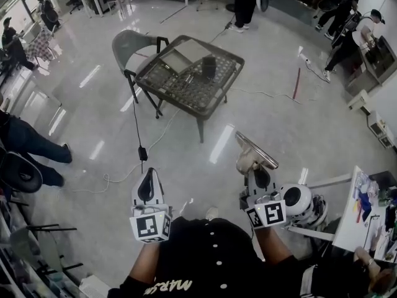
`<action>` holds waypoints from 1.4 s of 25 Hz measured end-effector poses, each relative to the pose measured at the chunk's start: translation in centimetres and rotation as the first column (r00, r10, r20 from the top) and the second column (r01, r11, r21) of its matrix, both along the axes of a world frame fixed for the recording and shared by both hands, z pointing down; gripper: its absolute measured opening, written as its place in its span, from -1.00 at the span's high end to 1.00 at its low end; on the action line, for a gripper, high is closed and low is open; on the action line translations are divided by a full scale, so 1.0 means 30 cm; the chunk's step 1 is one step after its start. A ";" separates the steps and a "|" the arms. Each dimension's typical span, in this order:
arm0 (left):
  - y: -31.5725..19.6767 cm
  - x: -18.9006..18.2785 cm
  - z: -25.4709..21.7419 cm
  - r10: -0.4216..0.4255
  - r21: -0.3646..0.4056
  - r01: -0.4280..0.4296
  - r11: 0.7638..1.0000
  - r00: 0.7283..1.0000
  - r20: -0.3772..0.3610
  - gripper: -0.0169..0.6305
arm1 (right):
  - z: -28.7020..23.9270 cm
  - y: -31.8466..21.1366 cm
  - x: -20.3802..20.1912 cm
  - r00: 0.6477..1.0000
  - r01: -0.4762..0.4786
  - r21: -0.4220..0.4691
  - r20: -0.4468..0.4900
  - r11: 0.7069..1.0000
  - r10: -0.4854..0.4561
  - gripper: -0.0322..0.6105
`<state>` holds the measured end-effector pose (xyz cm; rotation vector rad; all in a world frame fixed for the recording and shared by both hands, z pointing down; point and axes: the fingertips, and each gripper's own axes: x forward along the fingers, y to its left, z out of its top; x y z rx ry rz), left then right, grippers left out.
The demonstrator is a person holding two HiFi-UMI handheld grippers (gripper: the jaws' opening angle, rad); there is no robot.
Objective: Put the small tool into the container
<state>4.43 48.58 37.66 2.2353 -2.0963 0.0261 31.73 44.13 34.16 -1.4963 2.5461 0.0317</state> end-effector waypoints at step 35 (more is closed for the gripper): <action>-0.616 -0.100 -0.025 0.009 0.040 -0.008 0.999 1.000 -0.028 0.87 | -0.014 -0.620 -0.162 1.000 0.022 0.006 -0.020 1.000 -0.022 0.84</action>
